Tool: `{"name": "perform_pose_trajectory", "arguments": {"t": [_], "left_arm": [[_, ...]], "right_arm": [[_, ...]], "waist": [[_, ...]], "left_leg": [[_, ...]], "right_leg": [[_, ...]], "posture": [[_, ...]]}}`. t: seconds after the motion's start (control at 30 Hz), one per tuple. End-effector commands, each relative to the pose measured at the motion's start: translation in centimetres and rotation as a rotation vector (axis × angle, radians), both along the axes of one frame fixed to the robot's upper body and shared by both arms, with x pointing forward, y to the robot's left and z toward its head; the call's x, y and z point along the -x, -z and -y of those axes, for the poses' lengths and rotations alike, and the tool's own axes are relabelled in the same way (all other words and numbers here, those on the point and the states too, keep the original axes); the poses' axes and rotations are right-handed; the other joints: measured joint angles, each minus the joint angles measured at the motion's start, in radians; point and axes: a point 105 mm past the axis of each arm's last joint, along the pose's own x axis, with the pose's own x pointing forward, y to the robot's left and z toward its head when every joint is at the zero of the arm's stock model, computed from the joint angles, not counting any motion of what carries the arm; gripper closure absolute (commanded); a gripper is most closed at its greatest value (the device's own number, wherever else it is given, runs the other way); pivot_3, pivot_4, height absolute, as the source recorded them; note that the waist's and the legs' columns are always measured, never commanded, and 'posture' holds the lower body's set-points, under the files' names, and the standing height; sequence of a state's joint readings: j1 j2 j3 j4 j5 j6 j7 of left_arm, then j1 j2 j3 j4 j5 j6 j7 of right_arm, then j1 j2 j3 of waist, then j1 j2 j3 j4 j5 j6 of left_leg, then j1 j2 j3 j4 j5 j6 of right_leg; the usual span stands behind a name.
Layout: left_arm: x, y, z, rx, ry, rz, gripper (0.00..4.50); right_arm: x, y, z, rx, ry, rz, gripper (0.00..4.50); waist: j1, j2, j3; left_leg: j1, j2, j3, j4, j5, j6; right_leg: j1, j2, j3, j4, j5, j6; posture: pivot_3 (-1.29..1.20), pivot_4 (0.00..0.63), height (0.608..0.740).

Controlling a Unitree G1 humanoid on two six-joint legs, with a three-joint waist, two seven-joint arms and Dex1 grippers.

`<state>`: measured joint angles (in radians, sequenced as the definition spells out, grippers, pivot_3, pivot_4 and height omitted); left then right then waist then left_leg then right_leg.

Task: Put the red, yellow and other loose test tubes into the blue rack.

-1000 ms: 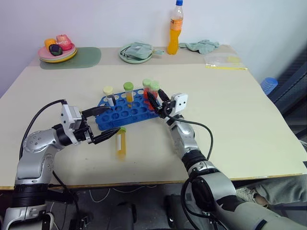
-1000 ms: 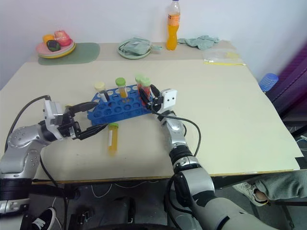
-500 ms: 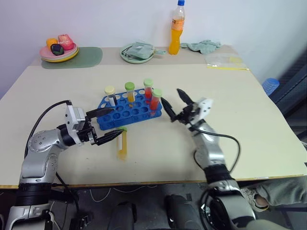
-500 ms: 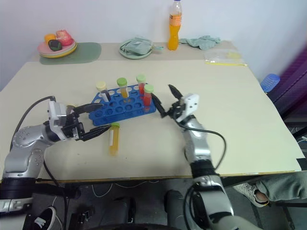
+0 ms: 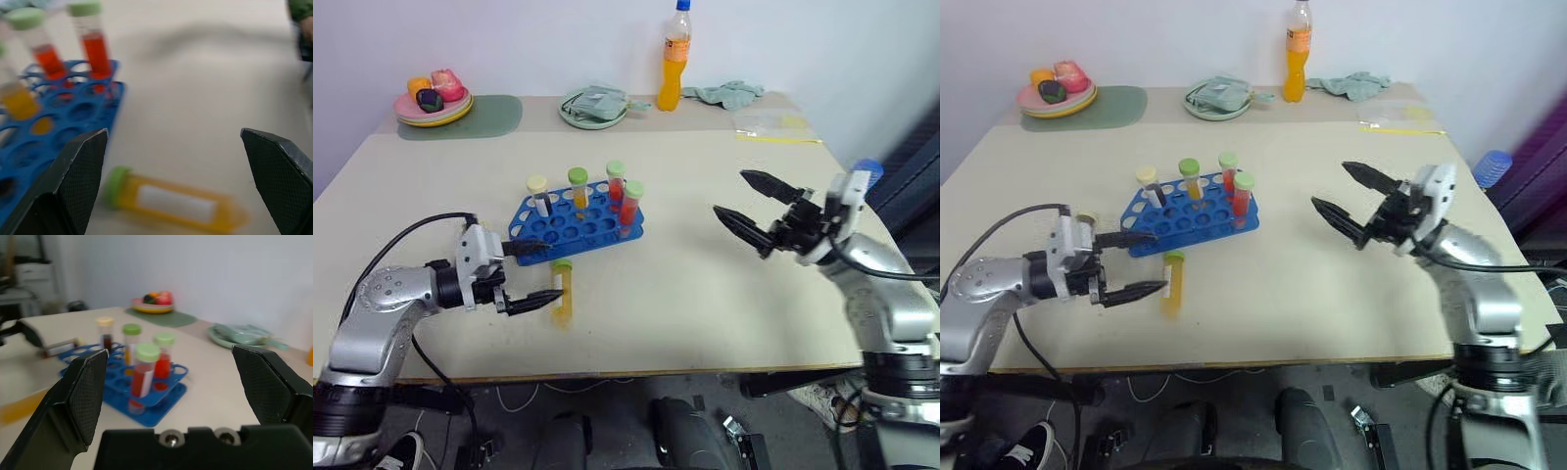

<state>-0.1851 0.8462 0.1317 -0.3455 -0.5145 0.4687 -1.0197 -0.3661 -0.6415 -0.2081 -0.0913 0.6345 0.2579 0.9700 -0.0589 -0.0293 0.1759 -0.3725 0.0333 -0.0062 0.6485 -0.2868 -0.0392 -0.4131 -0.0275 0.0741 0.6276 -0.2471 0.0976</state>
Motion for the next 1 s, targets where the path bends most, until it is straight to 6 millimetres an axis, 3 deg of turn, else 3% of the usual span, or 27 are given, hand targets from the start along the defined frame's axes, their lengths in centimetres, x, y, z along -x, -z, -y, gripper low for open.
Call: {"name": "perform_pose_trajectory", "arguments": {"t": [0.03, 0.13, 0.23, 0.37, 0.5, 0.6, 1.0], "left_arm": [[-0.7, -0.2, -0.4, -0.086, -0.229, -0.055, 0.0], [-1.6, 0.4, -2.1, -0.155, -0.499, -0.135, 0.0], [-1.7, 0.0, -0.1, -0.119, -0.544, -0.215, 0.0], [-1.8, 0.4, 1.0, -0.131, -0.557, -0.357, 0.0], [-2.3, 0.7, 1.4, -0.028, -0.523, -0.479, 0.0], [-2.8, 0.5, 0.6, -0.02, -0.578, -0.506, 0.0], [-1.7, 1.3, 0.6, -0.185, -0.574, -0.679, 0.0]], "right_arm": [[0.1, -0.8, -0.7, -0.022, -0.058, 0.02, 0.04], [-0.1, -0.6, -2.5, -0.049, -0.1, 0.017, 0.04], [-0.4, -0.1, -4.0, -0.066, -0.146, 0.013, 0.04], [-0.5, -0.2, -5.3, -0.09, -0.173, 0.022, 0.04], [-0.6, 0.1, -5.4, -0.102, -0.165, 0.022, 0.04], [-0.5, 0.6, -5.4, -0.109, -0.157, 0.008, 0.04], [0.0, 1.5, -7.2, -0.156, -0.169, -0.022, 0.04]], "waist": [[-0.003, 0.0, 0.0], [-0.011, 0.0, 0.0], [-0.006, -0.001, 0.001], [0.008, -0.001, 0.001], [0.014, -0.001, 0.0], [0.015, -0.001, 0.0], [0.016, 0.0, 0.0]], "left_leg": [[0.0, 0.0, 0.0, 0.0, 0.0, 0.0], [0.0, 0.0, 0.0, 0.0, 0.0, 0.0], [-0.001, 0.0, -0.001, 0.001, 0.0, 0.0], [-0.002, -0.002, -0.002, 0.002, 0.0, 0.0], [-0.001, -0.001, -0.002, 0.001, 0.0, 0.0], [-0.001, -0.001, -0.002, 0.001, 0.0, 0.0], [-0.001, -0.002, -0.004, 0.001, 0.0, -0.001]], "right_leg": [[0.0, 0.0, 0.0, 0.0, 0.0, 0.0], [0.0, 0.001, 0.0, 0.001, 0.001, 0.003], [-0.001, 0.001, 0.0, 0.001, 0.001, 0.004], [0.0, 0.0, -0.001, 0.001, 0.001, 0.004], [0.0, 0.0, -0.001, 0.001, 0.001, 0.004], [-0.001, 0.0, -0.001, 0.002, 0.001, 0.004], [-0.001, -0.002, -0.001, 0.003, 0.001, 0.004]], "posture": [[0.0, 0.15, 0.74], [0.0, 0.15, 0.74], [0.0, 0.15, 0.74], [0.0, 0.15, 0.74], [0.0, 0.15, 0.74], [0.0, 0.15, 0.74], [0.0, 0.15, 0.74]]}}
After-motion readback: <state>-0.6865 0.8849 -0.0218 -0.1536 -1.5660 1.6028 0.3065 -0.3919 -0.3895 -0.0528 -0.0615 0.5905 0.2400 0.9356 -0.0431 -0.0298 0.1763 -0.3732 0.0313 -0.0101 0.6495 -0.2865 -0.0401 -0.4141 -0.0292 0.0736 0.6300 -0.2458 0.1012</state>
